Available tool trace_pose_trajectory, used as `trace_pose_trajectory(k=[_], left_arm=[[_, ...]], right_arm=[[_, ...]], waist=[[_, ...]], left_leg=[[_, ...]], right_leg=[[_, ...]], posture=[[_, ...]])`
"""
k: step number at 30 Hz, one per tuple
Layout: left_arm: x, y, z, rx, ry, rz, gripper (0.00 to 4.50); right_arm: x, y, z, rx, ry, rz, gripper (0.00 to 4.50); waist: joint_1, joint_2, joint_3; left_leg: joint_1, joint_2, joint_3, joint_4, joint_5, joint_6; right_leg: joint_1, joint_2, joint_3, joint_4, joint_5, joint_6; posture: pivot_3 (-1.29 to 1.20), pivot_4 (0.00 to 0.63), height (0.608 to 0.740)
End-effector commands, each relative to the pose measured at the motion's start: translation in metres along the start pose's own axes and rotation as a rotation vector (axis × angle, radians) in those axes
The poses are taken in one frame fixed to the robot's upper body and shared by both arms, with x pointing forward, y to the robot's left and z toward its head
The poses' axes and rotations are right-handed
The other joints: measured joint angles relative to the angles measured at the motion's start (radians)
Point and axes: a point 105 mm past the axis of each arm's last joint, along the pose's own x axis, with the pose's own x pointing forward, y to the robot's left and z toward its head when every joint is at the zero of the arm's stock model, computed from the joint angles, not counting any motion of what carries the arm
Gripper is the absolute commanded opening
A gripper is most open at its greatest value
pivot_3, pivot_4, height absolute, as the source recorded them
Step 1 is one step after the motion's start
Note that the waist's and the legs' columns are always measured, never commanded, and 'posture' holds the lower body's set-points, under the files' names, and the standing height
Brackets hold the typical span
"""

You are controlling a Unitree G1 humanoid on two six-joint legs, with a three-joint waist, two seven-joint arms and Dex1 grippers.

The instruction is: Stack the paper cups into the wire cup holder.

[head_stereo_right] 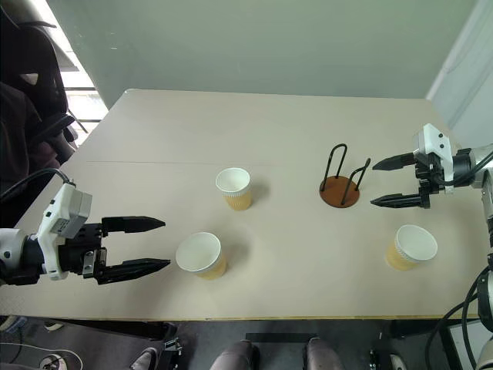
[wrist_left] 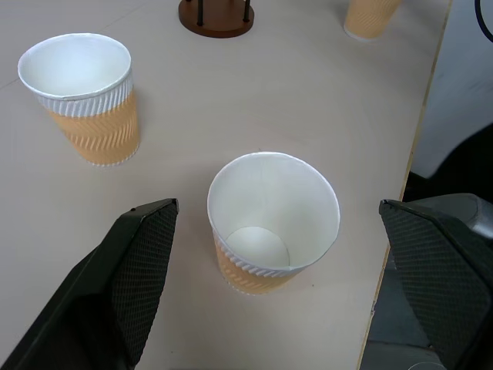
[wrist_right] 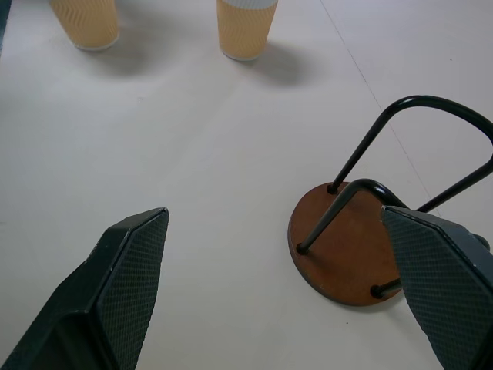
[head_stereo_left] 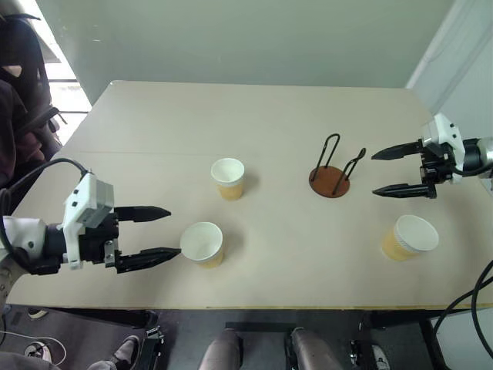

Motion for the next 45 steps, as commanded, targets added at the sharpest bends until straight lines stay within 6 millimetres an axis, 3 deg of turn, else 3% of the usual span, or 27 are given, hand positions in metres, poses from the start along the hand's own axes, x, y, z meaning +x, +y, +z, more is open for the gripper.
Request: trace_pose_trajectory(k=[1, 16, 24, 32, 45], left_arm=[[-0.002, 0.000, 0.007, 0.033, -0.007, 0.006, 4.47], [-0.002, 0.002, 0.010, 0.044, -0.010, 0.008, 4.47], [-0.005, 0.008, 0.025, 0.108, -0.035, 0.030, 4.47], [-0.009, 0.012, 0.052, 0.186, -0.143, 0.085, 4.47], [-0.009, 0.013, 0.052, 0.223, -0.206, 0.148, 4.47]], right_arm=[[-0.010, -0.004, 0.011, -0.043, -0.022, -0.037, 4.50], [-0.012, 0.002, 0.005, -0.023, 0.005, -0.035, 4.50], [0.018, 0.017, -0.011, 0.054, 0.077, -0.018, 4.50], [0.035, 0.009, -0.024, 0.101, 0.161, -0.106, 4.50], [0.060, -0.010, -0.039, 0.161, 0.231, -0.228, 4.50]], waist=[[0.000, 0.000, 0.000], [0.000, 0.000, 0.000], [0.000, 0.000, 0.000], [-0.001, 0.000, 0.000], [-0.003, 0.000, 0.000]], left_leg=[[0.000, 0.000, 0.000, 0.000, 0.000, 0.000], [0.000, 0.000, 0.000, 0.000, 0.000, 0.000], [0.001, 0.000, 0.000, 0.000, 0.001, -0.001], [0.001, 0.000, 0.000, 0.000, 0.001, -0.001], [0.001, 0.001, 0.000, -0.001, 0.001, -0.001]], right_leg=[[0.000, 0.000, 0.000, 0.000, 0.000, 0.000], [0.000, 0.000, 0.000, 0.000, 0.000, 0.000], [0.000, 0.000, 0.000, 0.000, 0.000, 0.001], [0.000, 0.000, 0.000, 0.000, 0.002, 0.003], [0.000, 0.001, -0.001, 0.000, 0.003, 0.005]], posture=[[0.00, 0.150, 0.740], [0.00, 0.150, 0.740], [0.00, 0.150, 0.740], [0.00, 0.150, 0.740], [0.00, 0.150, 0.740]])
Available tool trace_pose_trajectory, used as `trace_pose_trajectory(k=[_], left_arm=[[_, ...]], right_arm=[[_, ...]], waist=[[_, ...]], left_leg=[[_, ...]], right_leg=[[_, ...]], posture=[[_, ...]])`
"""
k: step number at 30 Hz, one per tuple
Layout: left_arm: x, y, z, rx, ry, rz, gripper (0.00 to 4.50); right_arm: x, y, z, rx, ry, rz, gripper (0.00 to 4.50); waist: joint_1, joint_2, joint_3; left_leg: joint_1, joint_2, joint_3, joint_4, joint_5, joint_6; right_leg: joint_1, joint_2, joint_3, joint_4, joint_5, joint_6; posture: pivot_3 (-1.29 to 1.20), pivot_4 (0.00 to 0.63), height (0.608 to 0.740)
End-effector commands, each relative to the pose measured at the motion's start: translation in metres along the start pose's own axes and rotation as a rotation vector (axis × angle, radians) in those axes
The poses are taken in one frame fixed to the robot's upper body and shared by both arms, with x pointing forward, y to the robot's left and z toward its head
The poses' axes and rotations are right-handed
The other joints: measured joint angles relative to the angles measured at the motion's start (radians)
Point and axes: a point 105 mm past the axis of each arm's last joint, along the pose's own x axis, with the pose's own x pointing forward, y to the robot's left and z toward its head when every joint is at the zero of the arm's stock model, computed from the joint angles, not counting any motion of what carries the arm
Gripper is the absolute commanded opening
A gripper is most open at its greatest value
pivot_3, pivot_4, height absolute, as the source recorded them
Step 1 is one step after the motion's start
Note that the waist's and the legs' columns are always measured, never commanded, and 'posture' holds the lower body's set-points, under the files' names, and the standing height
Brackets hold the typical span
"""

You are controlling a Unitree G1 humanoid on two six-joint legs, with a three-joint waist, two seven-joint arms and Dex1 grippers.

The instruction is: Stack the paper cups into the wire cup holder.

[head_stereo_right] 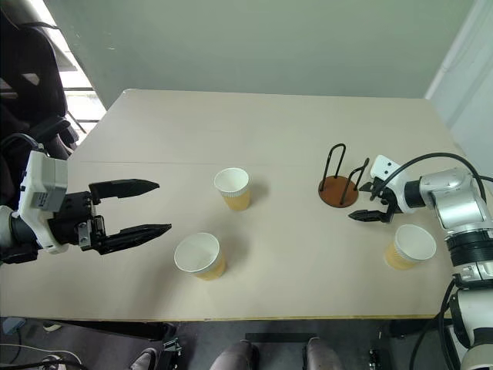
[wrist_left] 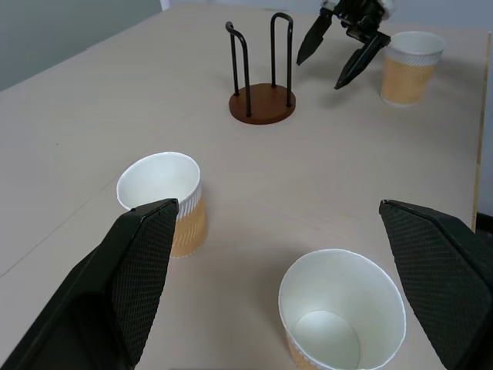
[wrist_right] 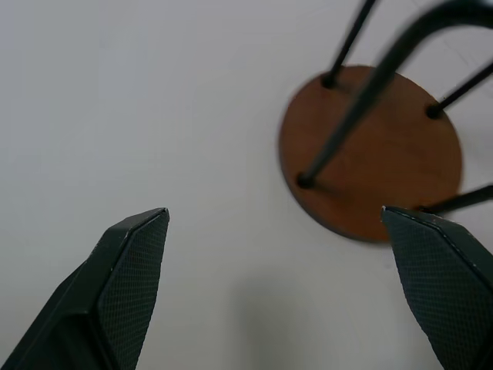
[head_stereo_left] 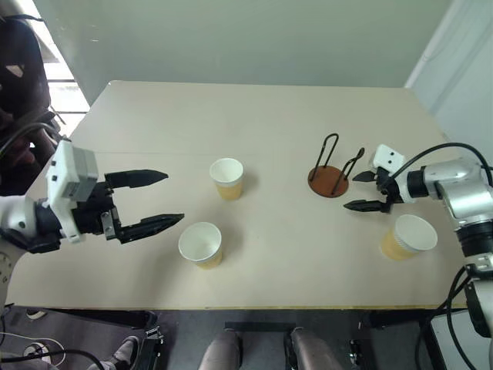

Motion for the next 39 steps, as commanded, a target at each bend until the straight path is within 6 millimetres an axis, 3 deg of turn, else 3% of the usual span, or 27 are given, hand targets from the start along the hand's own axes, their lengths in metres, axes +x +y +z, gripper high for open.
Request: trace_pose_trajectory(k=[1, 16, 19, 29, 30, 35, 39], left_arm=[[-0.005, 0.001, 0.011, 0.061, -0.038, 0.036, 4.47], [-0.008, -0.002, 0.007, 0.039, -0.023, 0.030, 4.47], [-0.008, -0.002, 0.006, 0.037, -0.021, 0.029, 4.50], [-0.007, -0.001, 0.004, 0.030, -0.014, 0.027, 4.50], [-0.007, -0.001, 0.004, 0.030, -0.013, 0.026, 4.50], [-0.007, -0.001, 0.004, 0.029, -0.010, 0.024, 4.50], [-0.007, -0.001, 0.004, 0.029, -0.008, 0.021, 4.50]], right_arm=[[0.002, -0.008, 0.012, -0.009, -0.027, -0.049, 4.50], [0.020, -0.016, 0.022, 0.053, -0.083, -0.144, 4.50], [0.020, -0.021, 0.023, 0.056, -0.087, -0.169, 3.87], [0.021, -0.024, 0.025, 0.061, -0.096, -0.178, 0.18], [0.021, -0.023, 0.025, 0.058, -0.096, -0.169, 0.01], [0.021, -0.012, 0.026, 0.031, -0.108, -0.095, 0.01], [0.015, 0.013, 0.032, -0.021, -0.156, 0.070, 0.01]], waist=[[0.000, 0.000, 0.000], [0.000, 0.000, 0.000], [0.000, 0.000, 0.000], [0.000, 0.000, 0.000], [0.000, 0.000, 0.000], [0.000, 0.000, 0.000], [0.000, 0.000, 0.000]], left_leg=[[0.000, 0.000, 0.000, 0.000, 0.000, 0.000], [0.000, 0.000, -0.001, -0.001, 0.002, -0.002], [0.000, 0.000, -0.001, -0.001, 0.002, -0.002], [0.000, 0.000, -0.002, -0.002, 0.002, -0.003], [0.000, 0.000, -0.002, -0.003, 0.002, -0.003], [0.000, 0.000, -0.002, -0.003, 0.002, -0.004], [0.000, 0.000, -0.002, -0.004, 0.002, -0.004]], right_leg=[[0.000, 0.000, 0.000, 0.000, 0.000, 0.000], [0.000, 0.000, -0.001, 0.000, 0.000, 0.000], [0.000, 0.000, -0.001, 0.000, 0.000, 0.000], [-0.001, 0.000, -0.001, 0.000, 0.000, 0.000], [-0.001, 0.000, -0.001, 0.000, 0.000, 0.000], [-0.001, 0.000, -0.001, 0.000, 0.000, 0.000], [-0.001, 0.000, -0.001, 0.000, 0.000, -0.001]], posture=[[0.00, 0.150, 0.740], [0.00, 0.150, 0.740], [0.00, 0.150, 0.740], [0.00, 0.150, 0.740], [0.00, 0.150, 0.740], [0.00, 0.150, 0.740], [0.00, 0.150, 0.740]])
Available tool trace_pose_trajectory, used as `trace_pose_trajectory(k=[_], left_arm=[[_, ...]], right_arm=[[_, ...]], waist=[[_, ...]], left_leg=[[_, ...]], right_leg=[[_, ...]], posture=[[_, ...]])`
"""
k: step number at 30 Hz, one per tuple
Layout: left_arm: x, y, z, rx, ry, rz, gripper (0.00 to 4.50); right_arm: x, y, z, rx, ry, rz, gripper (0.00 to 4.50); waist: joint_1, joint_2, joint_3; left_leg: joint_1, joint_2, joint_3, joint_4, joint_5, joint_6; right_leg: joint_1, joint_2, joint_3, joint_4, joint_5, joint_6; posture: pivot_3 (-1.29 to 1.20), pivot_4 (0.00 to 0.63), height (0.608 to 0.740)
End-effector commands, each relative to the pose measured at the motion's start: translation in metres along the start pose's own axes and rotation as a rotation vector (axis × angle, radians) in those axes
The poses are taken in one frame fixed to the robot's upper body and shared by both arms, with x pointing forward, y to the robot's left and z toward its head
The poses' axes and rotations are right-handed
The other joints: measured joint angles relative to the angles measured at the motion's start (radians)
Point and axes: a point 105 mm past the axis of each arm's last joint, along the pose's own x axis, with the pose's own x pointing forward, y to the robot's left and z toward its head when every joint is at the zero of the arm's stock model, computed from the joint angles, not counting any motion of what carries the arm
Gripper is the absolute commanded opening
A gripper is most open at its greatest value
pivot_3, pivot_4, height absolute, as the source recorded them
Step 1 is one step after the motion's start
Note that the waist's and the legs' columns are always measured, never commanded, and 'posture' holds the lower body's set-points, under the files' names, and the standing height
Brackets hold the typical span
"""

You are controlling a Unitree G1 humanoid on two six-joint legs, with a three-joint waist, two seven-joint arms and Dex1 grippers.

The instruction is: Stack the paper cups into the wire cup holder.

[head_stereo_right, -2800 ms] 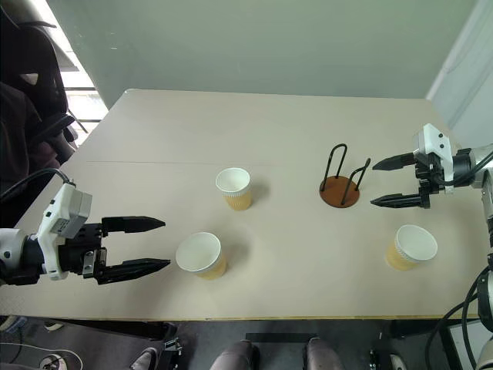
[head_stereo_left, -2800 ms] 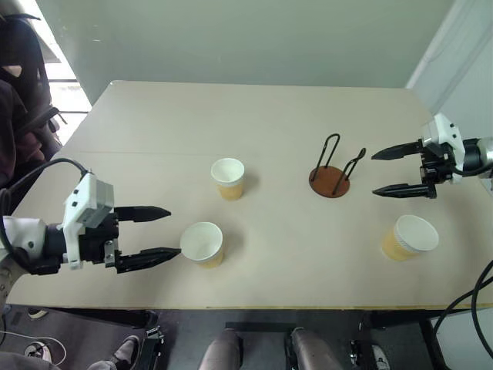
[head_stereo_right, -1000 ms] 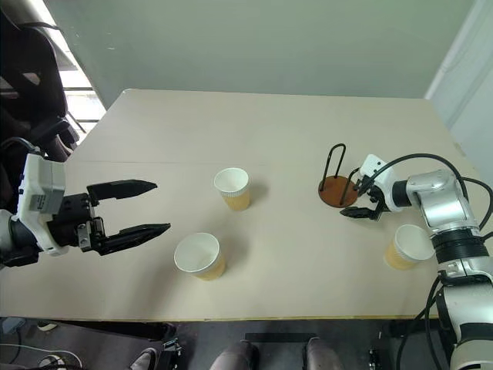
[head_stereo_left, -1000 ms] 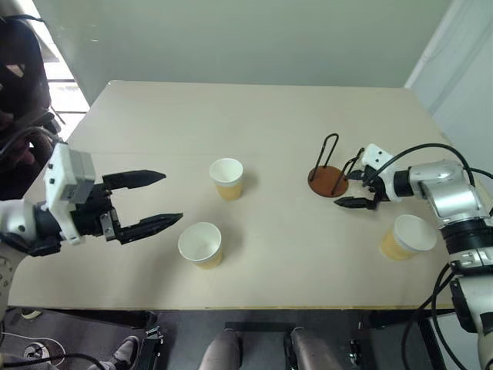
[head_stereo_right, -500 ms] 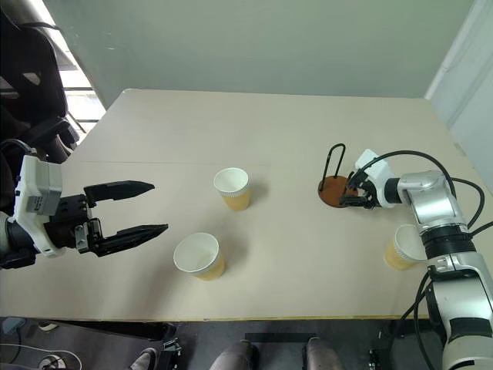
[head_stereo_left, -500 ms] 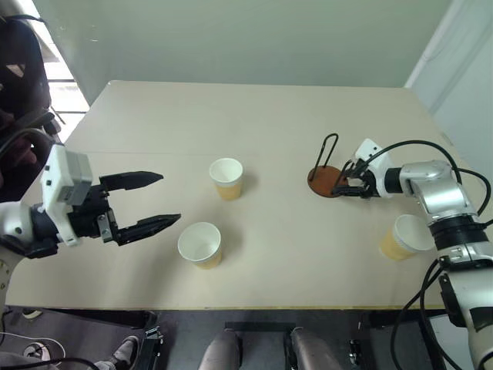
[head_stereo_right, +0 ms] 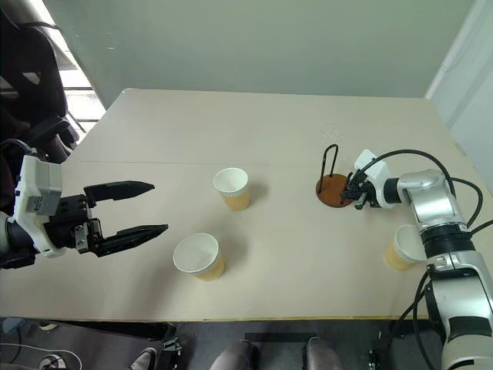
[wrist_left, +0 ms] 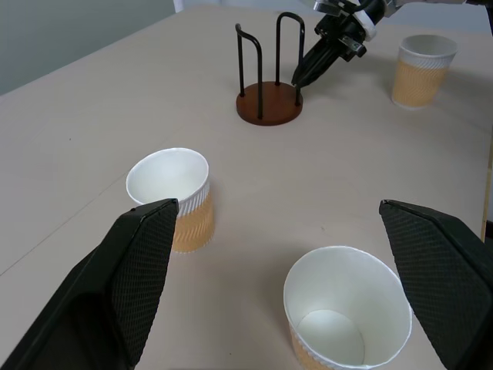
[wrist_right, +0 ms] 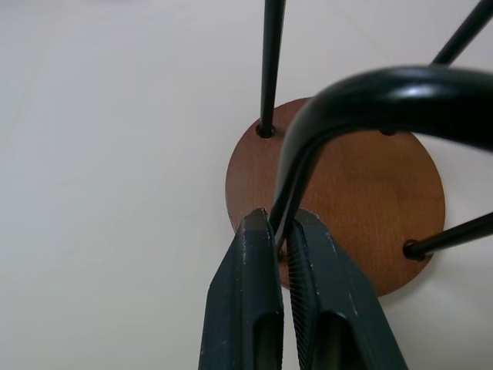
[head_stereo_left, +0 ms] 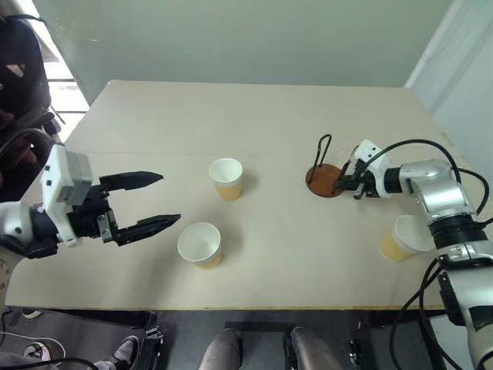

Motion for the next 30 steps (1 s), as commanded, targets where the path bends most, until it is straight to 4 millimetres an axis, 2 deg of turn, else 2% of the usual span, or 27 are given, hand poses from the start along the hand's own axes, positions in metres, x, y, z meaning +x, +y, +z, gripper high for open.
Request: trace_pose_trajectory(k=[1, 7, 10, 14, 20, 30], left_arm=[[-0.002, -0.001, 0.008, 0.038, -0.003, -0.006, 4.50], [-0.001, -0.002, 0.008, 0.035, 0.003, -0.016, 4.50], [0.000, -0.001, 0.007, 0.033, 0.003, -0.024, 4.50], [0.003, -0.001, 0.008, 0.034, 0.000, -0.036, 4.50], [0.004, 0.001, 0.008, 0.034, 0.002, -0.049, 4.50], [0.007, 0.003, 0.010, 0.036, 0.003, -0.067, 4.50]], right_arm=[[-0.017, 0.024, 0.021, -0.090, -0.096, 0.166, 0.01], [-0.042, 0.079, 0.017, -0.194, -0.069, 0.441, 0.01], [-0.044, 0.105, 0.016, -0.208, -0.072, 0.533, 0.01], [-0.046, 0.139, 0.016, -0.230, -0.088, 0.624, 0.01], [-0.042, 0.156, 0.010, -0.230, -0.071, 0.622, 0.01], [-0.030, 0.159, -0.014, -0.255, -0.069, 0.562, 0.01]], waist=[[0.000, 0.000, 0.000], [0.000, 0.000, 0.000], [-0.004, -0.002, 0.001], [-0.007, -0.002, 0.001], [-0.008, -0.003, 0.001], [-0.009, -0.005, 0.000]], left_leg=[[0.000, 0.000, 0.000, 0.000, 0.000, -0.001], [-0.001, 0.000, 0.000, 0.000, 0.003, -0.005], [0.000, 0.001, 0.001, 0.000, 0.007, -0.012], [0.000, 0.001, 0.000, 0.000, 0.006, -0.007], [0.001, 0.001, 0.000, 0.000, 0.006, -0.003], [0.001, 0.001, 0.000, 0.001, 0.007, -0.001]], right_leg=[[0.000, 0.000, 0.000, 0.000, 0.000, 0.000], [0.000, 0.001, 0.000, -0.001, -0.002, -0.002], [0.001, 0.002, 0.000, -0.001, -0.002, -0.002], [0.001, 0.002, 0.000, 0.000, -0.002, -0.003], [0.001, 0.002, 0.001, 0.000, -0.002, -0.007], [0.002, 0.002, 0.001, 0.000, 0.000, -0.009]], posture=[[0.00, 0.150, 0.740], [0.00, 0.150, 0.740], [0.00, 0.150, 0.740], [0.00, 0.150, 0.740], [0.00, 0.150, 0.740], [0.00, 0.150, 0.740]])
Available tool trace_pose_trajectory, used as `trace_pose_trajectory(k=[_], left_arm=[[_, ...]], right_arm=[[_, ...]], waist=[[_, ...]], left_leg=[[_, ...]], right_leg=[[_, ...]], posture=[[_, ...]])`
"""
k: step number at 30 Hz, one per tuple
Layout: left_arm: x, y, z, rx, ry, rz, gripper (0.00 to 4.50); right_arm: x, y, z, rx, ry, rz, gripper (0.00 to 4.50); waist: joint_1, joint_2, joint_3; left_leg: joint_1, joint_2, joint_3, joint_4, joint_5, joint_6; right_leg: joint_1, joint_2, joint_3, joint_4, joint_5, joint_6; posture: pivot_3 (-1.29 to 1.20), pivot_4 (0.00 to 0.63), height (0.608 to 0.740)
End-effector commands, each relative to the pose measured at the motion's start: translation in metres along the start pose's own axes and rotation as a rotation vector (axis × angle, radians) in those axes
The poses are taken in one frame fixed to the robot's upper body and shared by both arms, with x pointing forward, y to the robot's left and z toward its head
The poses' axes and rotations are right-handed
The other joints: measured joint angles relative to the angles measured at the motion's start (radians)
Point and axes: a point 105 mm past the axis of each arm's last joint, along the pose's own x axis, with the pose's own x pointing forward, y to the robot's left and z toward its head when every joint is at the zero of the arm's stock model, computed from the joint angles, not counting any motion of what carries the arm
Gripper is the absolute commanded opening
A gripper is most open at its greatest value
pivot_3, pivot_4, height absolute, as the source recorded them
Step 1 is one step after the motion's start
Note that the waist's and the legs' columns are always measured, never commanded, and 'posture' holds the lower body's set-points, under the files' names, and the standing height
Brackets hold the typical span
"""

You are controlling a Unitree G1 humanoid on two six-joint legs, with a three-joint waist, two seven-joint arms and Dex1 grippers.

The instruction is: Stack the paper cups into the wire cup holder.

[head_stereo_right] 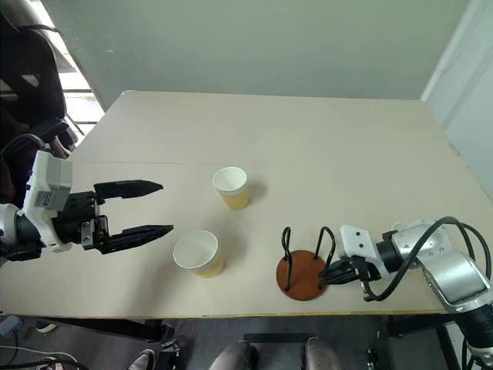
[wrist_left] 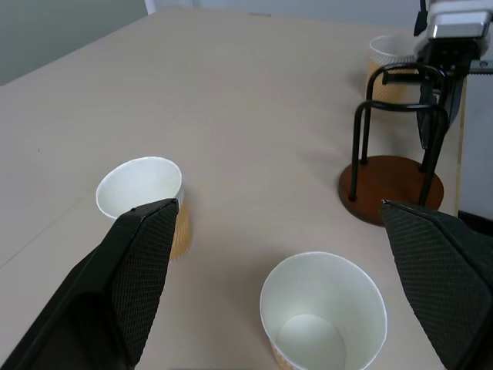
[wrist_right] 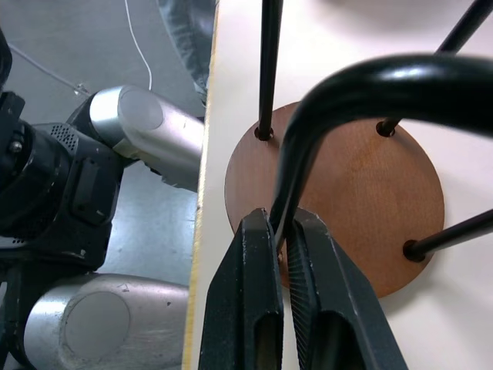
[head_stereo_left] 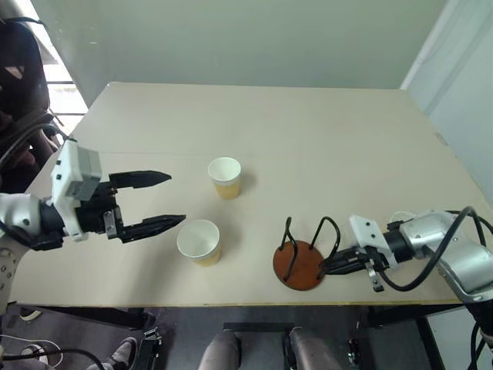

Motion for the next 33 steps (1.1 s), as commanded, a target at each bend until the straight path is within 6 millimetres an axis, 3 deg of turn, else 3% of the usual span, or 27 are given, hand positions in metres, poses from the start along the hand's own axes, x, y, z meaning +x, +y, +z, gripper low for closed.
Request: trace_pose_trajectory(k=[1, 9, 14, 17, 27, 28, 33], left_arm=[[-0.002, 0.001, 0.007, 0.033, -0.002, -0.002, 4.50], [-0.002, 0.002, 0.006, 0.031, 0.004, 0.000, 4.50], [-0.001, 0.002, 0.006, 0.032, 0.006, 0.002, 4.50], [-0.001, 0.001, 0.005, 0.031, 0.008, 0.001, 4.50], [0.000, 0.000, 0.004, 0.027, 0.009, -0.011, 4.50], [0.000, 0.000, 0.004, 0.027, 0.009, -0.012, 4.50], [0.001, 0.002, 0.005, 0.031, 0.005, -0.021, 4.50]], right_arm=[[0.003, -0.003, -0.002, -0.054, 0.008, -0.018, 0.01], [0.015, 0.004, -0.008, -0.151, 0.013, 0.044, 0.01], [0.015, -0.003, -0.011, -0.189, 0.052, 0.031, 0.01], [0.016, -0.006, -0.015, -0.178, 0.071, 0.027, 0.72], [0.015, -0.004, -0.023, -0.164, 0.092, 0.026, 4.31], [0.013, -0.003, -0.022, -0.165, 0.095, 0.027, 4.48], [-0.011, -0.007, -0.024, -0.221, 0.187, -0.021, 4.48]], waist=[[-0.001, -0.001, 0.000], [-0.001, -0.004, -0.002], [-0.002, -0.006, -0.004], [-0.001, -0.007, -0.003], [-0.001, -0.008, -0.003], [-0.001, -0.008, -0.003], [-0.001, -0.008, -0.002]], left_leg=[[0.000, 0.000, 0.000, 0.000, 0.000, 0.000], [0.001, 0.000, 0.000, 0.000, 0.001, 0.001], [0.002, 0.000, 0.000, 0.000, 0.001, 0.001], [0.004, 0.000, 0.000, 0.000, 0.001, 0.001], [0.004, 0.000, 0.000, -0.002, 0.000, 0.001], [0.004, 0.000, 0.000, -0.002, 0.000, 0.001], [0.004, 0.000, 0.000, -0.002, 0.000, 0.000]], right_leg=[[0.000, 0.000, 0.000, 0.000, 0.000, 0.000], [0.000, 0.000, 0.000, 0.000, 0.001, 0.000], [0.002, 0.000, 0.000, 0.000, 0.001, -0.001], [0.003, 0.000, 0.000, 0.000, 0.002, -0.001], [0.003, 0.000, 0.000, -0.001, 0.002, -0.002], [0.003, 0.000, 0.000, -0.001, 0.002, -0.002], [0.003, 0.000, 0.000, -0.001, 0.001, -0.002]], posture=[[0.00, 0.150, 0.740], [0.00, 0.150, 0.740], [0.00, 0.150, 0.740], [0.00, 0.150, 0.740], [0.00, 0.150, 0.740], [0.00, 0.150, 0.740], [0.00, 0.150, 0.740]])
